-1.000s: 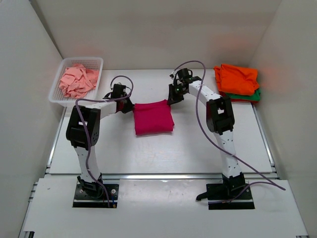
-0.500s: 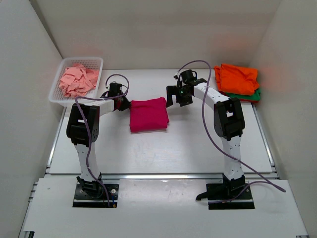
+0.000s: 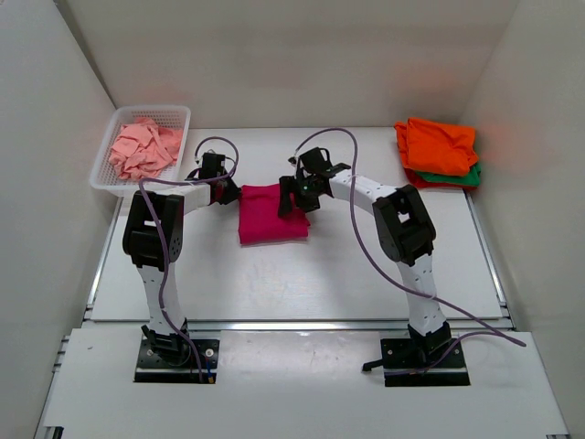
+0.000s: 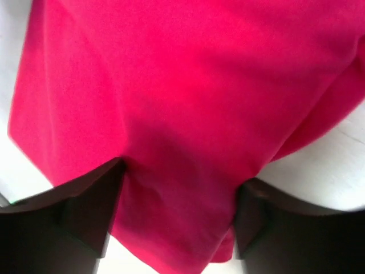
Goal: Fold and stack the t-shirts
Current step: Put the neatly folded tshirt into the corner of the board with the right arm
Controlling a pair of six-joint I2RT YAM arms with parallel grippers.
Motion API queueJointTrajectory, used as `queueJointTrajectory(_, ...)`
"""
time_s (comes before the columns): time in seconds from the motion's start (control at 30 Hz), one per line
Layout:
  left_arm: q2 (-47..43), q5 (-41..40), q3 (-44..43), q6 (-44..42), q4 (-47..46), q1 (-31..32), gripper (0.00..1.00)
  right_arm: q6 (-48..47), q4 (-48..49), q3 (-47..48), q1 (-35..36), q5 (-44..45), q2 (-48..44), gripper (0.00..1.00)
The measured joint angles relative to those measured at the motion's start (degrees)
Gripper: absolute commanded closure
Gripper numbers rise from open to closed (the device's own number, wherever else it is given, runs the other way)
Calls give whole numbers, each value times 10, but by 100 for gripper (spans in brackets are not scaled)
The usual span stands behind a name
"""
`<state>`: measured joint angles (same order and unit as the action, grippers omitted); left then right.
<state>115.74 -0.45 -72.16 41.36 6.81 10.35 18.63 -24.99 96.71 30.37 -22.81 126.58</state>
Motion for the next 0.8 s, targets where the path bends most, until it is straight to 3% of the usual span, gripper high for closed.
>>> queueJointTrajectory(0.03, 0, 0, 0, 0, 0, 0, 73, 3, -3, 6, 3, 4, 7, 50)
queueJointTrajectory(0.07, 0, 0, 0, 0, 0, 0, 73, 5, -5, 9, 4, 8, 9, 56)
queueJointTrajectory(0.13, 0, 0, 1, 0, -1, 0, 73, 9, -13, 8, 4, 14, 13, 81)
queueJointTrajectory(0.17, 0, 0, 1, 0, -2, 0, 73, 13, -13, 5, 3, 12, 16, 99)
queueJointTrajectory(0.23, 0, 1, 2, -1, -4, 0, 72, 21, -5, -3, -2, -2, 17, 100)
queueJointTrajectory(0.4, 0, 19, 2, -3, -9, -2, 56, -7, -37, 20, -21, -11, 24, 100)
queueJointTrajectory(0.63, -3, 33, 2, -13, -8, -2, 55, -123, -141, 166, -64, 51, 51, 100)
queueJointTrajectory(0.8, -17, 36, 13, -19, 10, -2, 53, -205, -168, 202, -90, 125, 49, 100)
